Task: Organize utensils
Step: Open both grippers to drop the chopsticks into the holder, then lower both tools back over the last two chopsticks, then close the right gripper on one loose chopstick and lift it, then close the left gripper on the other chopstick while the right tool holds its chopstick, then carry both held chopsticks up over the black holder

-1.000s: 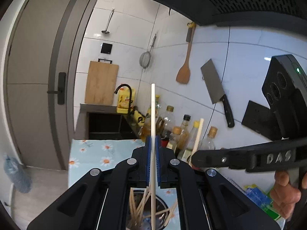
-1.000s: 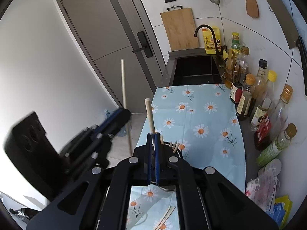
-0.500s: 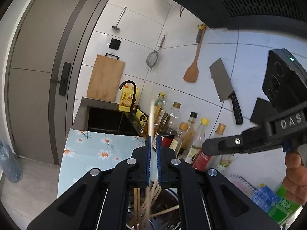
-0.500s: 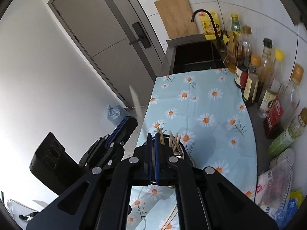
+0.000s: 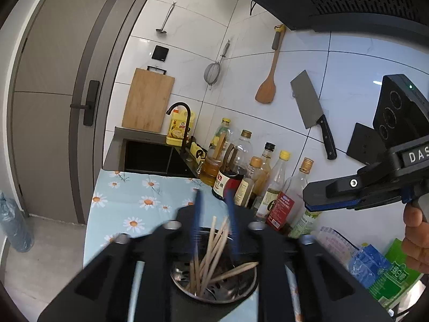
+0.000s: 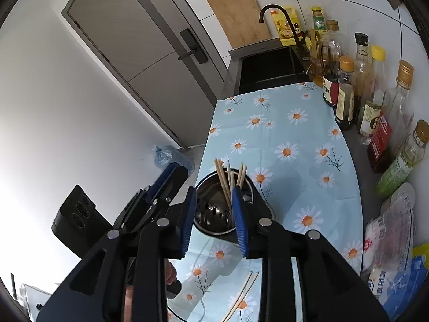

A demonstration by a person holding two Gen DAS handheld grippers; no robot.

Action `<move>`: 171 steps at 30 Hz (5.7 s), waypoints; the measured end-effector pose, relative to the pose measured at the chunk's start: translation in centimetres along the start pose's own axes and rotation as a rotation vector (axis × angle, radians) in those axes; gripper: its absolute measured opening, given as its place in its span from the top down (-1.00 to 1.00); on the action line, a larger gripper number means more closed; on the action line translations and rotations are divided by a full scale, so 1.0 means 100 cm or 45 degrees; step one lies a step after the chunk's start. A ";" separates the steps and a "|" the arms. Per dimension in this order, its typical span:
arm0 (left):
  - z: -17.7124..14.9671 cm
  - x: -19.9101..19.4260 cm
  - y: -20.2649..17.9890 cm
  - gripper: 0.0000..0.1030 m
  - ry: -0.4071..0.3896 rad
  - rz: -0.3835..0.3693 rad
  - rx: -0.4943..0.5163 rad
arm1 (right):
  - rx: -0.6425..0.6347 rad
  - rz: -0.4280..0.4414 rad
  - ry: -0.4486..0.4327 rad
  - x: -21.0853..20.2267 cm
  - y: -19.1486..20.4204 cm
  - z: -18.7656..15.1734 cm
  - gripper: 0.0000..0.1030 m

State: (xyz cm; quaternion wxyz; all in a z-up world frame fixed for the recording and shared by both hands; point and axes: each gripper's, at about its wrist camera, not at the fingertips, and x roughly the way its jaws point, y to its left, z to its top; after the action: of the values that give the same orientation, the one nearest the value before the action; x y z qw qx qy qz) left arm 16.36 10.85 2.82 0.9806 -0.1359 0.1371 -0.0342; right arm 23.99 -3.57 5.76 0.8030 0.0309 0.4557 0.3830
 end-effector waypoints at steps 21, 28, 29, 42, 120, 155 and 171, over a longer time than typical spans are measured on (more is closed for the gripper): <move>0.014 -0.103 -0.028 -0.23 0.176 0.058 0.116 | 0.254 -0.006 0.135 -0.007 -0.011 -0.086 -0.61; -0.003 -0.112 -0.023 -0.52 0.316 0.015 0.074 | 0.299 -0.039 0.247 0.012 -0.017 -0.116 -0.68; -0.007 -0.112 -0.021 -0.52 0.336 0.008 0.071 | 0.302 -0.034 0.262 0.015 -0.017 -0.121 -0.68; -0.081 -0.102 0.004 -0.56 0.689 0.000 -0.064 | 0.431 -0.132 0.482 0.072 -0.043 -0.172 -0.68; -0.190 0.006 -0.057 0.10 1.262 0.261 0.089 | 0.284 -0.332 0.498 0.055 -0.097 -0.189 0.90; -0.158 -0.032 -0.054 0.93 0.902 0.260 -0.116 | 0.071 0.092 0.383 0.050 -0.081 -0.169 0.90; -0.075 -0.077 -0.044 0.93 0.378 0.149 -0.176 | -0.162 0.296 0.120 0.011 -0.028 -0.104 0.89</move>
State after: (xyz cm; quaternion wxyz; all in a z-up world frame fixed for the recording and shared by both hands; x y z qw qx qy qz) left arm 6.75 5.48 -0.90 0.9383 -0.1881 0.2900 0.0129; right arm 18.12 -7.94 -2.22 0.7312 0.0144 0.4611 0.5025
